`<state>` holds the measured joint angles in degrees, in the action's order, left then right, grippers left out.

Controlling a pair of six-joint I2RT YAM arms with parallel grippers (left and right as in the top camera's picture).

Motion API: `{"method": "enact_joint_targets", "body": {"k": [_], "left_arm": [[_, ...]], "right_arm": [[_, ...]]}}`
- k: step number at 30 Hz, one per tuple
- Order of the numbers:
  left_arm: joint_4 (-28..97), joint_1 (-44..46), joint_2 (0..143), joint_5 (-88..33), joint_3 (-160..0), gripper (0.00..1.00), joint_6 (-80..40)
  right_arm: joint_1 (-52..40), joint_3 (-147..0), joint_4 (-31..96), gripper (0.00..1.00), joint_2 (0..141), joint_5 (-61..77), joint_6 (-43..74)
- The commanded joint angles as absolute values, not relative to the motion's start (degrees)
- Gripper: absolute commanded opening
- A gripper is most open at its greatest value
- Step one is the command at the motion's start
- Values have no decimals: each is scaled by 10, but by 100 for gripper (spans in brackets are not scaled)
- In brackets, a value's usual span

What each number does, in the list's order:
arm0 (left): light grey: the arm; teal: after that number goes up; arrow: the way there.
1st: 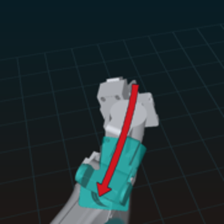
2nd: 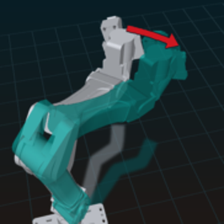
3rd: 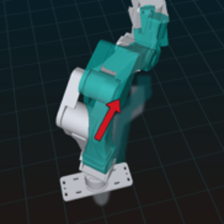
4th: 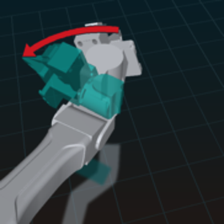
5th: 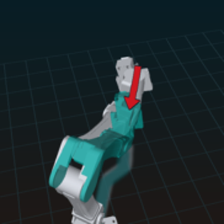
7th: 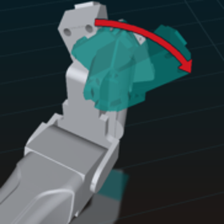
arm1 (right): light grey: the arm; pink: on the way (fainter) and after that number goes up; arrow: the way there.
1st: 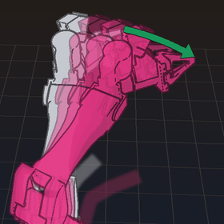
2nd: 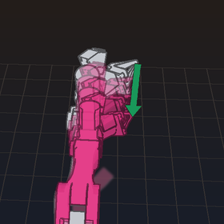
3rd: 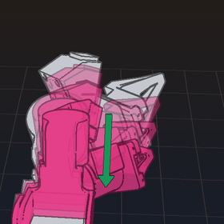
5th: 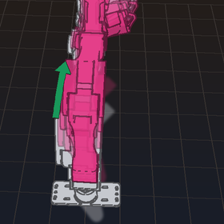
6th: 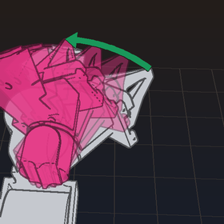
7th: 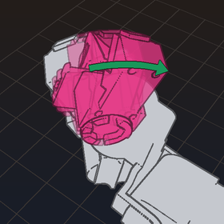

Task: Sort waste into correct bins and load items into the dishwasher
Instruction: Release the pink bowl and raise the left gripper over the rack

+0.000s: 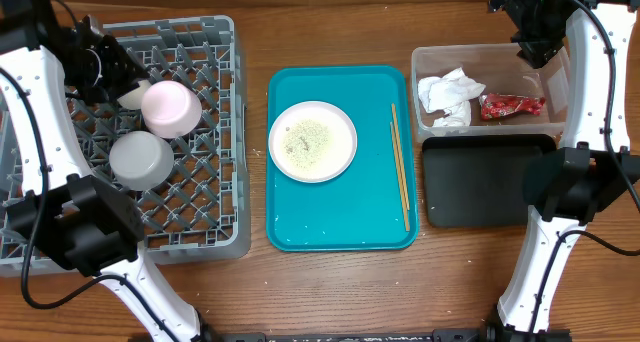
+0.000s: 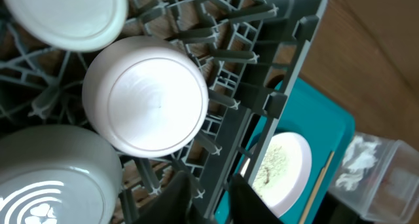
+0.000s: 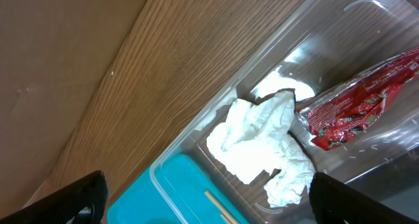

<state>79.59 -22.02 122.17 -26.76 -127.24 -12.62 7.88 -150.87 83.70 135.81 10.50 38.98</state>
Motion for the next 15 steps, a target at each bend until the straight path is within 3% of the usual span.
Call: {"method": "enact_joint_targets", "body": {"k": [1,3,10,15], "left_arm": [[791,-187,1220,-259,-1286,8,-67],[790,-165,1220,-259,-1286,4,-44],[783,-97,1219,-231,-1305,4,-37],[787,-72,1203,-107,-1337,4,-51]], "right_arm": [[81,-1527,837,100,1341,106,390],[81,-1527,837,100,1341,106,391],[81,-1527,837,100,1341,106,390],[81,-1527,837,100,1341,106,390]]}}
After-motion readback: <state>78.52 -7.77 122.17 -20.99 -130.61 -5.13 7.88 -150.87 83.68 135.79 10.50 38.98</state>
